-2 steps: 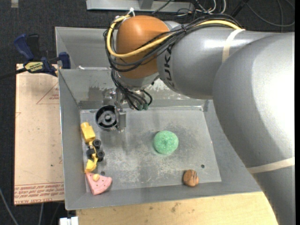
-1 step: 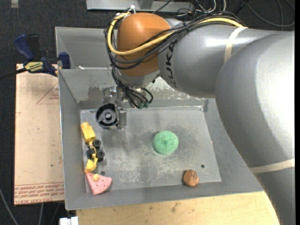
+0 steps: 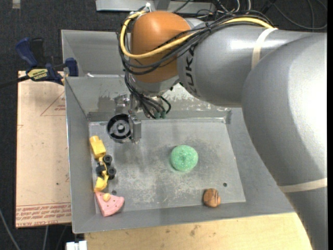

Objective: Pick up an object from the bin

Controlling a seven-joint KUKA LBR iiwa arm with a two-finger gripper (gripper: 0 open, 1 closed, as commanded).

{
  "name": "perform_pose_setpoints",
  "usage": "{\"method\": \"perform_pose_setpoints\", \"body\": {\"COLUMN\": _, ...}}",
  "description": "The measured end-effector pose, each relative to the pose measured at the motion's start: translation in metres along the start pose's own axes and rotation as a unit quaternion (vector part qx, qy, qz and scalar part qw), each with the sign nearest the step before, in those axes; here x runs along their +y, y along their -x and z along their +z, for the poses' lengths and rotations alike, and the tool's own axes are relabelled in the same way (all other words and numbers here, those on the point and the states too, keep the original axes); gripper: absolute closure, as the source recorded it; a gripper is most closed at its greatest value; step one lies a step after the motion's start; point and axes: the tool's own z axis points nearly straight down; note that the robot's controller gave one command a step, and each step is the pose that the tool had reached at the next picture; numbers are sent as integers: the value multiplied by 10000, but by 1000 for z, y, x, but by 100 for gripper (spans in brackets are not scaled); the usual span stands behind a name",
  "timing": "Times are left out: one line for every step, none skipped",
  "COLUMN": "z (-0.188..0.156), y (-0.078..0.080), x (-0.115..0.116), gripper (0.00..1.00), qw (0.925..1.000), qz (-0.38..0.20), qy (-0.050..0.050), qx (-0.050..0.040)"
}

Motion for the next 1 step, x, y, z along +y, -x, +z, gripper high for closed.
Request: {"method": "perform_pose_setpoints", "body": {"z": -9, "y": 0, "x": 0, "gripper": 100, "qw": 10000, "qz": 1, "qy": 0, "qx": 1}}
